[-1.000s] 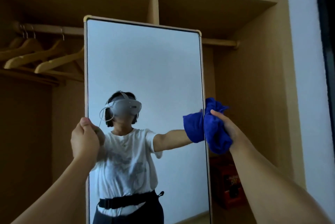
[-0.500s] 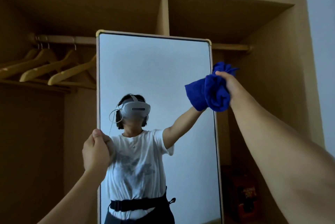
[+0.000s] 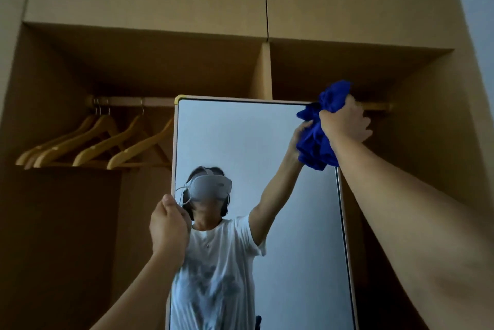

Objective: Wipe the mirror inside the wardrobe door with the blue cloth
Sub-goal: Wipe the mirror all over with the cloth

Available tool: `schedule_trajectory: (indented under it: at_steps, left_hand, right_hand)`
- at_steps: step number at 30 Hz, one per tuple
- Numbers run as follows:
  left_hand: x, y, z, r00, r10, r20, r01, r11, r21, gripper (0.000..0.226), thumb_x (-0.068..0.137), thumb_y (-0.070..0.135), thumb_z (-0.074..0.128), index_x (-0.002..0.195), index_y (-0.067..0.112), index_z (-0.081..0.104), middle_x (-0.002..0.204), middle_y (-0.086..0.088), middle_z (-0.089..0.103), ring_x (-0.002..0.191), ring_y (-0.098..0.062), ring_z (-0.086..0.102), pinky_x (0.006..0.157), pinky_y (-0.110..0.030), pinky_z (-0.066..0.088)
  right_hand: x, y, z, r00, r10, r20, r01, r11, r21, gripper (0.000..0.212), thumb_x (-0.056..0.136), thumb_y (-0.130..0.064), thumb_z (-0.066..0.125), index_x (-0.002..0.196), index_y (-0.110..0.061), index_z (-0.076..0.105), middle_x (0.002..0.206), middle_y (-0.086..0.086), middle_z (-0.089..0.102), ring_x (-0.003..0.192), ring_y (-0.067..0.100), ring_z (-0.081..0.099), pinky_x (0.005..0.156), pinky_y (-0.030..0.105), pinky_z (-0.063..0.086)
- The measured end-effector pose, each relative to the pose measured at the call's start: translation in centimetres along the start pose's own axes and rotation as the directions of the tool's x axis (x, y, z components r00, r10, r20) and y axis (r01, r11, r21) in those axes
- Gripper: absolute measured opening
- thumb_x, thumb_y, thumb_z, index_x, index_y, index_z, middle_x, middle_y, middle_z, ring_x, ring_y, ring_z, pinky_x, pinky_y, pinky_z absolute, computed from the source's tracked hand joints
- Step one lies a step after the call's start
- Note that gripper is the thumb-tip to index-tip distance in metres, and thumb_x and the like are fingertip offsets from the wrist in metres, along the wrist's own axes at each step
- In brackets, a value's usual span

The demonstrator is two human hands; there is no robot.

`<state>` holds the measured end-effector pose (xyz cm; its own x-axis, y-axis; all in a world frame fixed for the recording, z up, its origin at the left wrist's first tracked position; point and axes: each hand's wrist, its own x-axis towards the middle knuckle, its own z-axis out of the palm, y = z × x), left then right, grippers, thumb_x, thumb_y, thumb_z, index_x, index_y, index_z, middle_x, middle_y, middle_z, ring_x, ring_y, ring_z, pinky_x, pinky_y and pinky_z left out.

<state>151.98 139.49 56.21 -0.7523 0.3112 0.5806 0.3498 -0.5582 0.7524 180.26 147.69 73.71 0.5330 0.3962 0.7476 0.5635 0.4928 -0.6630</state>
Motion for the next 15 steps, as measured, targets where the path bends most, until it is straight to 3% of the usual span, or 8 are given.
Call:
schedule_trajectory:
  at_steps: [5, 9, 15]
  left_hand:
    - [-0.1, -0.4, 0.2, 0.997, 0.058, -0.054, -0.056, 0.998, 0.036, 0.048, 0.1, 0.034, 0.027, 0.061, 0.013, 0.043, 0.049, -0.001, 0.051, 0.056, -0.025, 0.05, 0.056, -0.033, 0.036]
    - [-0.4, -0.3, 0.3, 0.996, 0.038, -0.081, -0.033, 0.998, 0.062, 0.047, 0.099, 0.038, 0.025, 0.063, 0.014, 0.043, 0.056, -0.004, 0.053, 0.06, -0.027, 0.052, 0.065, -0.039, 0.041]
    - [-0.6, 0.0, 0.0, 0.998, 0.029, -0.061, -0.026, 0.998, 0.059, 0.047, 0.099, 0.042, 0.025, 0.066, 0.015, 0.044, 0.067, -0.011, 0.056, 0.067, -0.032, 0.054, 0.069, -0.045, 0.045]
  right_hand:
    - [0.3, -3.4, -0.7, 0.955, -0.289, 0.061, 0.293, 0.896, -0.334, 0.027, 0.081, -0.031, 0.06, 0.108, -0.025, 0.056, 0.114, 0.005, 0.055, 0.109, 0.033, 0.046, 0.091, 0.045, 0.03]
    - [-2.0, -6.6, -0.2, 0.89, -0.432, 0.147, 0.457, 0.85, -0.264, 0.02, 0.076, -0.031, 0.06, 0.095, -0.026, 0.056, 0.094, 0.0, 0.056, 0.097, 0.029, 0.049, 0.079, 0.039, 0.027]
    - [-7.8, -10.3, 2.9, 0.706, -0.696, 0.131, 0.708, 0.699, -0.1, 0.049, 0.073, -0.034, 0.064, 0.12, -0.029, 0.052, 0.121, -0.005, 0.055, 0.108, 0.025, 0.047, 0.086, 0.039, 0.031]
